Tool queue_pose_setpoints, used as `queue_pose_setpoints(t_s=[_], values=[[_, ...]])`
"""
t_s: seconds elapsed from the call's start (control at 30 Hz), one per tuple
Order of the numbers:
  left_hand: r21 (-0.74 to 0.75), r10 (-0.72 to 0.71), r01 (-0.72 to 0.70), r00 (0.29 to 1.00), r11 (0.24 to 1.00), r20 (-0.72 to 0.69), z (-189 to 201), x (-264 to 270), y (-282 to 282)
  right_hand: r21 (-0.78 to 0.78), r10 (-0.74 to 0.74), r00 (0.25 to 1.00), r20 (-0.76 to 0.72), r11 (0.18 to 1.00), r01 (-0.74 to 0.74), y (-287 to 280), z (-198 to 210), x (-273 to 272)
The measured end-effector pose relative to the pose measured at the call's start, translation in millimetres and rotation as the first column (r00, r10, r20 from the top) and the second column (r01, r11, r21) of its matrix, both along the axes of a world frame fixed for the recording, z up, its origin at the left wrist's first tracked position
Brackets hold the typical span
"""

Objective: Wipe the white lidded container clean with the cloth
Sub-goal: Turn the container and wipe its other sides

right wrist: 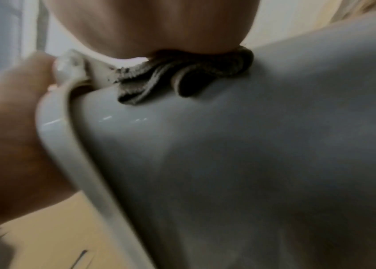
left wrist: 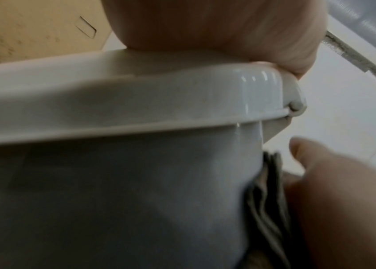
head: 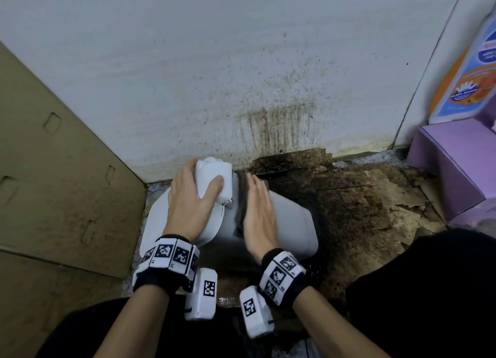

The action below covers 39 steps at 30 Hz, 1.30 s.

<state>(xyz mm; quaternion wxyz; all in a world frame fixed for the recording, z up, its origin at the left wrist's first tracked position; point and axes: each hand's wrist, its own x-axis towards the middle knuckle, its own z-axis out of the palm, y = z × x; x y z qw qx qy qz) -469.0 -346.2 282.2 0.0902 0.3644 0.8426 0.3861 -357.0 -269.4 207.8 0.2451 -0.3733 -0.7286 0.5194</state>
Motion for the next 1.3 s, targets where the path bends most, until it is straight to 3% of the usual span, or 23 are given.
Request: queue_pose_setpoints(t_s=[0.17, 0.3, 0.43, 0.6, 0.77, 0.87, 1.03, 1.17, 1.3], values=[[0.005, 0.004, -0.004, 1.000, 1.000, 0.018, -0.4, 0.6, -1.6, 0.175, 0.052, 0.991, -0.120, 0.984, -0.031, -11.3, -0.6, -1.0], [0.010, -0.007, 0.006, 1.000, 1.000, 0.024, 0.8, -0.1, -1.6, 0.278, 0.100, 0.993, -0.067, 0.957, -0.077, 6.9, -23.2, 13.7], [0.021, 0.002, -0.003, 0.999, 1.000, 0.040, 2.0, -3.7, -2.8, 0.169, 0.035, 0.999, 0.010, 0.985, -0.037, 28.2, -57.9, 33.2], [0.020, 0.001, -0.002, 0.998, 1.000, 0.058, 3.1, -1.6, -3.4, -0.033, -0.051, 0.965, 0.258, 0.998, 0.062, 55.3, -85.4, 64.2], [0.011, 0.008, -0.009, 0.998, 1.000, 0.056, 4.6, -2.4, -3.6, 0.037, -0.098, 0.956, 0.278, 0.995, 0.091, 55.9, -91.8, 59.6], [0.002, 0.001, -0.001, 0.999, 1.000, 0.039, 5.2, -0.2, -4.1, -0.084, -0.125, 0.946, 0.299, 0.984, 0.156, 54.0, -88.9, 50.8], [-0.007, -0.003, 0.003, 1.000, 1.000, 0.018, 3.6, -0.4, -3.5, -0.048, -0.080, 0.985, 0.154, 0.995, 0.088, 30.5, -51.9, 29.3], [-0.006, -0.007, 0.007, 1.000, 1.000, 0.000, 2.5, 2.3, -2.7, 0.083, 0.002, 0.999, 0.041, 0.997, -0.006, 1.0, -12.7, 7.6], [-0.013, -0.010, 0.009, 1.000, 1.000, -0.010, 2.4, 4.4, -2.2, 0.051, -0.009, 0.998, -0.070, 0.999, 0.012, -10.7, -1.5, 3.2]])
